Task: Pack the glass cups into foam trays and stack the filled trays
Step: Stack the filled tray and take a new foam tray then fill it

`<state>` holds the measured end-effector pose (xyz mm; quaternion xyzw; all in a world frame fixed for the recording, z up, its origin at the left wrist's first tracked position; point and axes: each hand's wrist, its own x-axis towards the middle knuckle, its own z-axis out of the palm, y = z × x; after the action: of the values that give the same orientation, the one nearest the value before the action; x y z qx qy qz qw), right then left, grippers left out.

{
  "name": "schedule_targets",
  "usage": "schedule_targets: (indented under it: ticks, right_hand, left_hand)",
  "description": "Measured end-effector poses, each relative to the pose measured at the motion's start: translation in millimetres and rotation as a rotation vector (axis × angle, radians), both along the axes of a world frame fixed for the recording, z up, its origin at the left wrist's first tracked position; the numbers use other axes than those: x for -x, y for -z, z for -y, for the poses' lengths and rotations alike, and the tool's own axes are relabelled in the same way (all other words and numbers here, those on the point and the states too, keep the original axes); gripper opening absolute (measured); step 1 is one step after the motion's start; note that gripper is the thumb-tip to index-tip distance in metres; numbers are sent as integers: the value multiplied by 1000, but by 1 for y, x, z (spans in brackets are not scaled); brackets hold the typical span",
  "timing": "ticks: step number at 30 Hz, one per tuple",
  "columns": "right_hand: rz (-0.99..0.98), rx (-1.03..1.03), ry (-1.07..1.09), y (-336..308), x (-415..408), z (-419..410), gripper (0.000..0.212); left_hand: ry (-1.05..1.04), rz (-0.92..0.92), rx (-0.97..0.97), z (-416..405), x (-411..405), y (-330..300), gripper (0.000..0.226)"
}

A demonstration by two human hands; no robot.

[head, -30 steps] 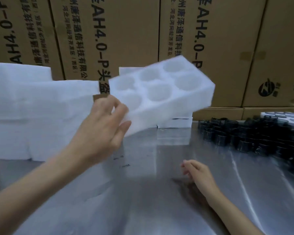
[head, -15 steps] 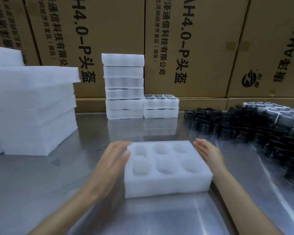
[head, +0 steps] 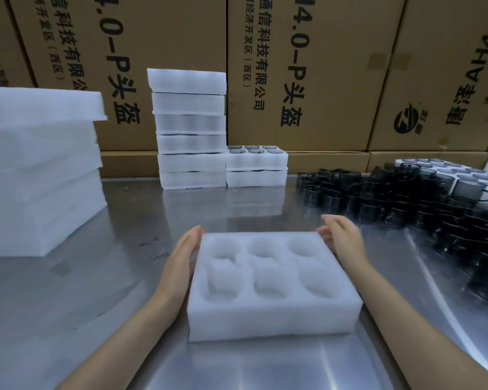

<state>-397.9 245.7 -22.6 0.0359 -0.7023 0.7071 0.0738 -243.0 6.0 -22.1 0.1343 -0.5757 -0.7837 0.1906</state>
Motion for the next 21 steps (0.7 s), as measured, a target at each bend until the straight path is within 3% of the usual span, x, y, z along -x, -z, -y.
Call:
schedule_targets:
  ticks: [3, 6, 10, 17, 21]
  right_hand:
    - [-73, -158, 176, 3, 28, -7, 28]
    - [-146, -351, 392, 4, 51, -14, 42]
    - [-382, -673, 636, -1, 76, -20, 45]
    - [-455, -891, 685, 1, 119, -38, 54]
    - [-382, -973, 680, 0, 131, -45, 60]
  left_hand:
    - [-61, -21, 180, 0, -8, 5, 19]
    - [-54, -32, 209, -3, -9, 3, 19]
    - [-55, -53, 237, -3, -5, 4, 23]
    - [-42, -41, 293, 7, 2, 13, 28]
    - [-28, -43, 290, 8, 5, 14, 28]
